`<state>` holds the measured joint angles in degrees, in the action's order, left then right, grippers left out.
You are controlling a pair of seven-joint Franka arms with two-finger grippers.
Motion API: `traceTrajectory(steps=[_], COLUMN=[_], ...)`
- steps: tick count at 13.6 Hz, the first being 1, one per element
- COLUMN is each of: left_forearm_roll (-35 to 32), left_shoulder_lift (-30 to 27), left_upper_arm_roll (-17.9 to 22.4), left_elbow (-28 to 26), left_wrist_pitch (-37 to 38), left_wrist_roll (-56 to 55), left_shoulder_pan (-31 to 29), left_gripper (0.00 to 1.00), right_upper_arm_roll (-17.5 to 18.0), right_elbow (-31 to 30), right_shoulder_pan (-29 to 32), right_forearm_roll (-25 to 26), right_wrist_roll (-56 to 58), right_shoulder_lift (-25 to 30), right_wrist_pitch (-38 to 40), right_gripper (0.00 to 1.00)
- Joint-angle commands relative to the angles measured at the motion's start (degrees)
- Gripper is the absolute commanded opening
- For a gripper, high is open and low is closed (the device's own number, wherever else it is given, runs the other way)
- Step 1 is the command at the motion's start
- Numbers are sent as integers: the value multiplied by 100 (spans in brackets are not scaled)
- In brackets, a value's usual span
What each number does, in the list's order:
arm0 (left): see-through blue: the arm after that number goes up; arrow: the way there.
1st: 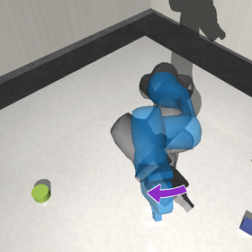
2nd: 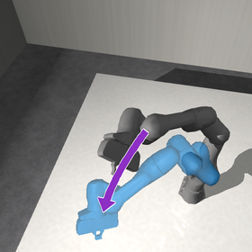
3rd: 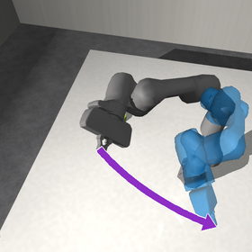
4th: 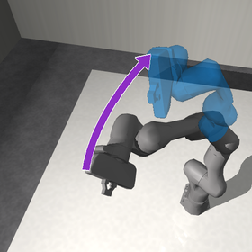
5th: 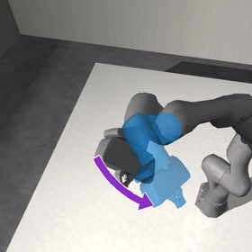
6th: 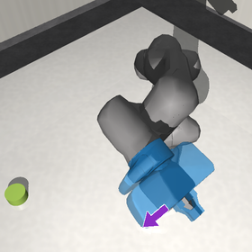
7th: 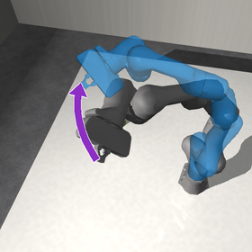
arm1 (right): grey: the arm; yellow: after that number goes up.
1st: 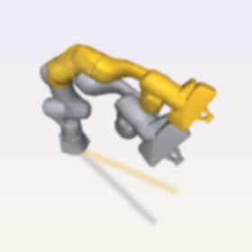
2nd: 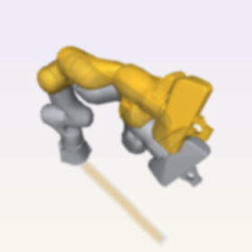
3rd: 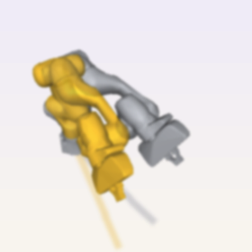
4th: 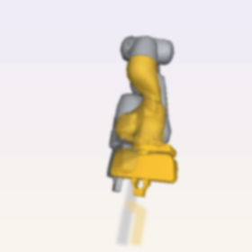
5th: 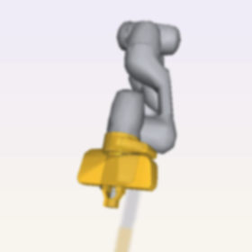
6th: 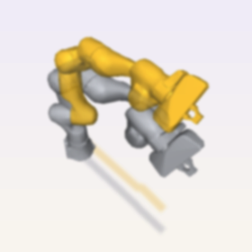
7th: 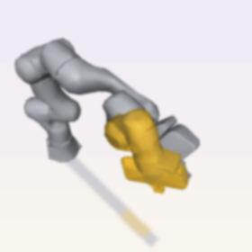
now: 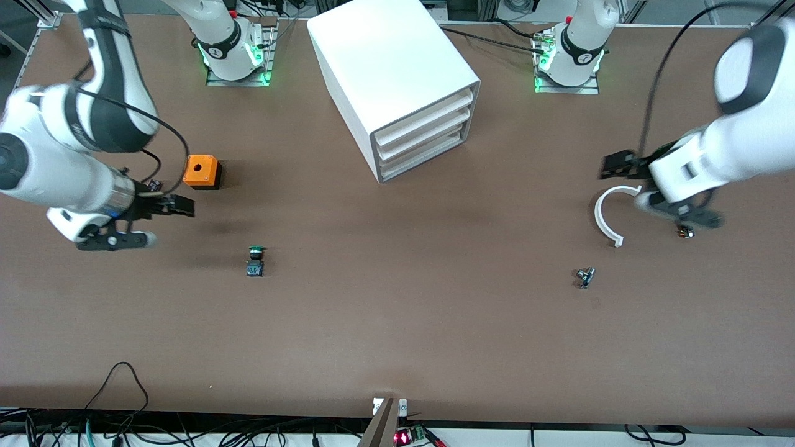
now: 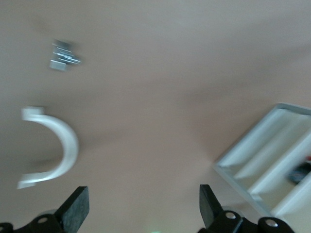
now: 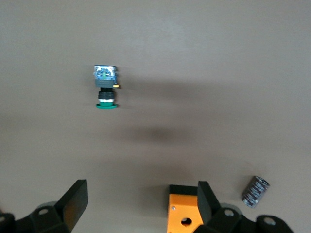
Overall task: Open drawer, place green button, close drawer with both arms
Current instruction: 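Grasp the green button with the right gripper while the left gripper reaches the drawer, then pull the bottom cabinet drawer open with the left gripper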
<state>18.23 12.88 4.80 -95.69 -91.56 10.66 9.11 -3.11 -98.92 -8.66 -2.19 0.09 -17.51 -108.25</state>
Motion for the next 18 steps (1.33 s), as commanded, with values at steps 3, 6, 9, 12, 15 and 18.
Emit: traceTrajectory(steps=[3,6,9,12,15,18], left_forearm_roll=[1603,2498,3509,3837,3898,4285], left_shoulder_lift=[662,839,1111,1243,1384,1428], left_upper_arm_roll=[-478,-883,-1270,-1761,-2131,-2351], left_elbow=[-1266,-1934,-2409,-2709,-2823,-2929], left_wrist_pitch=[-696,-976,-1477,-2135,-2656,-2752], left_wrist_roll=[839,1261,2060,2177,2124,2124], left_shoulder_pan=[-59,-59,-41,29,99,143], left_gripper=[100,100,100,95,91,84], right_upper_arm_roll=[-23,-23,-23,-23,-23,-23], right_elbow=[110,66,66,58,66,57], right_shoulder_pan=[-426,-479,-593,-628,-628,-628], right_forearm_roll=[-10,-19,-10,-19,-19,-36], right_wrist_roll=[-658,-904,-1116,-1116,-1116,-1116], right_shoulder_lift=[-585,-963,-1429,-1772,-1913,-2028], right_wrist_pitch=[-345,-837,-1539,-2172,-2288,-2455], right_gripper=[100,100,100,100,100,100])
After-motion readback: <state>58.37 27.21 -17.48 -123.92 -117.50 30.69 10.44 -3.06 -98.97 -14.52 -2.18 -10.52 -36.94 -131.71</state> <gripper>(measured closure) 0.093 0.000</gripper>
